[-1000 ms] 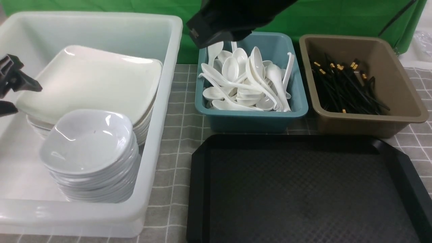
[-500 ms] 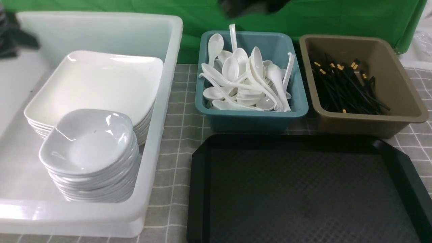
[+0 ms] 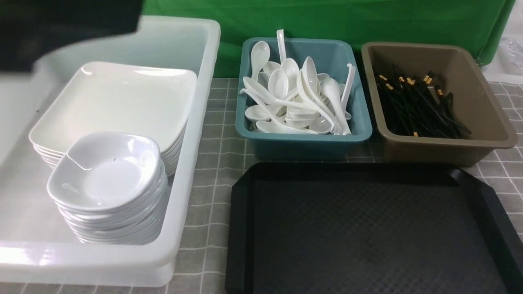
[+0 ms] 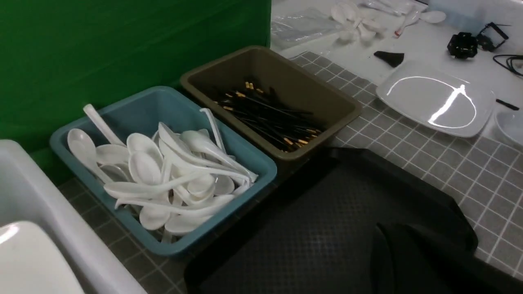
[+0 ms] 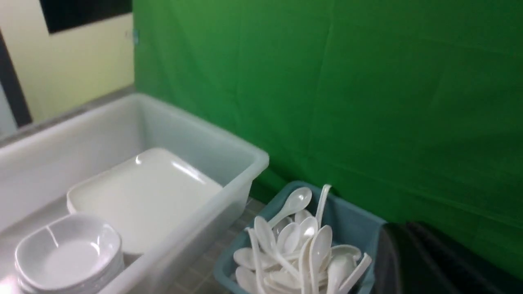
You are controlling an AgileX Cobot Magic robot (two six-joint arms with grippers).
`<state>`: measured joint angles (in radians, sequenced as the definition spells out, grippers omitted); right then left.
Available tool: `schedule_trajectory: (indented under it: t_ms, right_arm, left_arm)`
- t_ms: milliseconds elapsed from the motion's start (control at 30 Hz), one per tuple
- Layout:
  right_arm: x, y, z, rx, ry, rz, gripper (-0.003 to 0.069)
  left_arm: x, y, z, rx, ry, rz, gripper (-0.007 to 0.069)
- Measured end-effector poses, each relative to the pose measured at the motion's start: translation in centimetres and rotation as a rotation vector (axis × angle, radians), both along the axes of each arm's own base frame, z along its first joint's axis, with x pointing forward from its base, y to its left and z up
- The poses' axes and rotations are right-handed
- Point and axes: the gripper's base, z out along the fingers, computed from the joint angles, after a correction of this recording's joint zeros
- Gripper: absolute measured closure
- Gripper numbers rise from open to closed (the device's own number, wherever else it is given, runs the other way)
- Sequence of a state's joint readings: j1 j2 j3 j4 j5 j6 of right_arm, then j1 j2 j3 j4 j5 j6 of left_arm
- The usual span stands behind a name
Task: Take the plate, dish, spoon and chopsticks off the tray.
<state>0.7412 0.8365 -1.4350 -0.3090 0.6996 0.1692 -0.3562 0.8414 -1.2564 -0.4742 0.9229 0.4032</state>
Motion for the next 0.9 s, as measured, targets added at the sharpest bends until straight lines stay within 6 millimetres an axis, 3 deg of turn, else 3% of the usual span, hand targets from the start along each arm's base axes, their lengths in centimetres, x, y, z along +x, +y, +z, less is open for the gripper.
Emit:
schedule_trajectory:
  t_ms: [133, 167, 233, 367, 433, 533, 633, 900]
  right_arm:
    - [-3.3, -2.9, -5.4, 0.108, -0.138, 0.010, 0.0632]
    - [-3.3, -2.9, -5.4, 0.108, -0.138, 0.010, 0.0632]
    - [-5.4, -4.3, -9.1, 0.167, -0.245, 0.055, 0.0632]
    - [-6.9, -4.7, -13.8, 0.231, -0.356, 0.129, 0.0632]
    - [-7.5, -4.9, -15.2, 0.259, -0.402, 0.153, 0.0632]
    - [-7.9, -5.1, -16.4, 0.277, -0.436, 0.170, 0.0630]
    - [-8.0, -5.1, -16.6, 0.278, -0.444, 0.172, 0.0615]
    - [-8.0, -5.1, -16.6, 0.281, -0.449, 0.174, 0.0547]
  left_arm:
    - [-3.0, 1.9, -3.1, -0.084, -0.060, 0.107, 0.0624]
    - [-3.3, 2.0, -3.1, -0.086, -0.071, 0.108, 0.0624]
    - [-4.6, 3.1, -6.5, -0.151, -0.082, 0.183, 0.0624]
    - [-5.4, 4.0, -11.4, -0.259, -0.065, 0.271, 0.0624]
    - [-5.6, 4.2, -13.6, -0.292, -0.071, 0.295, 0.0624]
    - [-5.4, 4.6, -16.5, -0.355, -0.114, 0.333, 0.0624]
    - [-5.0, 4.7, -17.7, -0.401, -0.147, 0.362, 0.0622]
    - [-4.7, 5.0, -18.0, -0.386, -0.223, 0.382, 0.0622]
